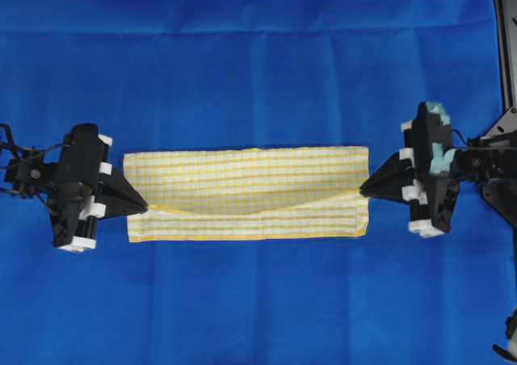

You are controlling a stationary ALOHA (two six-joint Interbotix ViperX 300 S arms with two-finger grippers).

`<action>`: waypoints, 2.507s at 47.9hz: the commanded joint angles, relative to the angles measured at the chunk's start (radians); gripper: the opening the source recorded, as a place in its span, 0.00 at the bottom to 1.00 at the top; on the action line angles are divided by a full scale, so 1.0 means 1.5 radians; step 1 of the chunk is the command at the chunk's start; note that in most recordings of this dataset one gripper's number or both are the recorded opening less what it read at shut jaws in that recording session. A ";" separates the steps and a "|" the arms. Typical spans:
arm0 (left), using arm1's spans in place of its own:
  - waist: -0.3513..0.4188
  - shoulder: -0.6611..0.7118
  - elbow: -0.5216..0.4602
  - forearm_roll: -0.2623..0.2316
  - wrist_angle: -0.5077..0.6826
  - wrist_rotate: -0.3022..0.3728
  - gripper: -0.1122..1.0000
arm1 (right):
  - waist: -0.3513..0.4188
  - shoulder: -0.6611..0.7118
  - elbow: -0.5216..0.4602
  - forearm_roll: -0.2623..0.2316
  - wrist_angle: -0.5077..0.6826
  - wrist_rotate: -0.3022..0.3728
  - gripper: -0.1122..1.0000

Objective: Fold the yellow towel.
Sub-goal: 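Fold the top edge down toward the bottom edge with both grippers, then release the folded edge and lift both grippers away, then grasp the folded strip's left and right ends with both grippers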

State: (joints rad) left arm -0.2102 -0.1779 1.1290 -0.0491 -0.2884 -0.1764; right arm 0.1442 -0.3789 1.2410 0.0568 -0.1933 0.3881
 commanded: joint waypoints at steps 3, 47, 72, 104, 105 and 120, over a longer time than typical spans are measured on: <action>-0.004 0.003 -0.024 -0.001 0.021 0.001 0.13 | 0.016 0.018 -0.021 0.002 -0.002 -0.001 0.14; -0.015 -0.010 -0.038 -0.002 0.055 -0.021 0.75 | 0.065 0.039 -0.062 0.019 0.061 0.012 0.25; 0.104 -0.044 -0.051 0.003 0.081 -0.010 0.65 | -0.097 -0.008 -0.063 -0.028 0.094 -0.026 0.79; 0.180 0.056 -0.052 0.003 0.110 0.063 0.64 | -0.188 0.134 -0.094 -0.049 0.129 -0.024 0.79; 0.180 0.060 -0.052 0.003 0.110 0.062 0.64 | -0.186 0.137 -0.094 -0.048 0.129 -0.024 0.79; 0.181 0.077 -0.053 0.002 0.137 0.061 0.39 | -0.162 0.153 -0.095 -0.036 0.128 -0.024 0.73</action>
State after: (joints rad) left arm 0.0583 -0.0552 1.0646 -0.0460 -0.0936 -0.0844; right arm -0.1104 -0.1473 1.1121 -0.0015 0.0031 0.3513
